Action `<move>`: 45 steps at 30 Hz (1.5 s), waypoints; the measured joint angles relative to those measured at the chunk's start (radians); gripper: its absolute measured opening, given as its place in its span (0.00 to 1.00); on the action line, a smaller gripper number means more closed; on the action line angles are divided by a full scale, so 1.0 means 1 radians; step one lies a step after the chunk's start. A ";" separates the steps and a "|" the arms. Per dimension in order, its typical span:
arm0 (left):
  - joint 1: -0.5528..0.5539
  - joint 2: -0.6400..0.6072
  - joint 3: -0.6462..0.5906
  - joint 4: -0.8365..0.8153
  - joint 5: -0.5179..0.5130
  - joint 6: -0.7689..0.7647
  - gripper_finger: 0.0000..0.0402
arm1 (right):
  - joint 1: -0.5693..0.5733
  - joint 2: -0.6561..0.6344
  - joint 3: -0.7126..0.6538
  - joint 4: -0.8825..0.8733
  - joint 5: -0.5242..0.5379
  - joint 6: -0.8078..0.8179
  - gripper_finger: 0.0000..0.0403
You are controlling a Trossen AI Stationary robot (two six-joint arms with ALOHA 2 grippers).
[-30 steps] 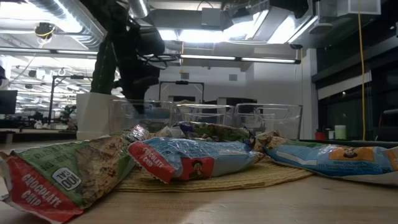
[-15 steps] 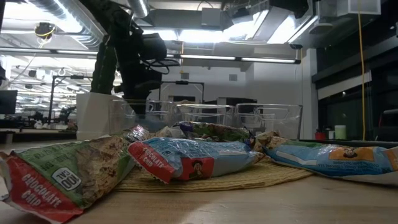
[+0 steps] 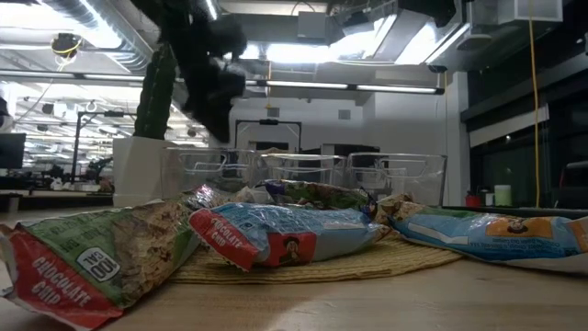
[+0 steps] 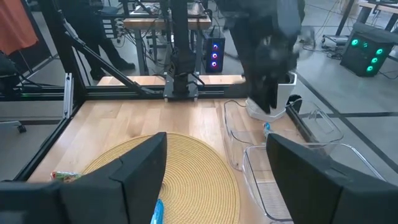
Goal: Pick and place Granola Bars by type
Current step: Put the red granola bar into the left transparent bin
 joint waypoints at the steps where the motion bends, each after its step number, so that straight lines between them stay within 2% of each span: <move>1: -0.013 -0.022 0.019 -0.006 0.017 0.006 0.26 | 0.000 0.000 0.000 0.000 0.000 0.000 0.69; 5: -0.104 -0.113 0.070 -0.054 0.076 0.019 0.25 | 0.000 0.000 0.000 -0.006 0.000 0.001 0.69; 10: -0.268 -0.183 0.071 -0.119 0.062 0.023 0.25 | 0.000 0.000 0.000 -0.036 0.000 0.002 0.69; 16: -0.409 -0.203 0.070 -0.131 0.057 0.008 0.25 | 0.000 0.000 0.000 -0.037 0.000 -0.001 0.69; 22: -0.589 -0.204 0.070 -0.154 0.096 0.081 0.21 | 0.000 0.000 0.000 -0.036 0.000 0.000 0.69; 27: -0.727 -0.202 0.070 -0.162 0.054 0.101 0.19 | 0.000 0.000 0.000 -0.036 0.000 0.001 0.69; 35: -0.851 -0.157 0.069 -0.146 0.036 -0.079 0.18 | 0.000 0.000 0.000 -0.035 0.000 -0.004 0.69; 42: -0.999 -0.073 0.069 0.012 0.031 -0.370 0.18 | 0.000 0.000 0.000 -0.034 -0.001 -0.057 0.69; 45: -1.062 -0.024 0.069 0.093 -0.017 -0.488 0.18 | 0.000 0.000 0.000 -0.034 -0.001 -0.089 0.69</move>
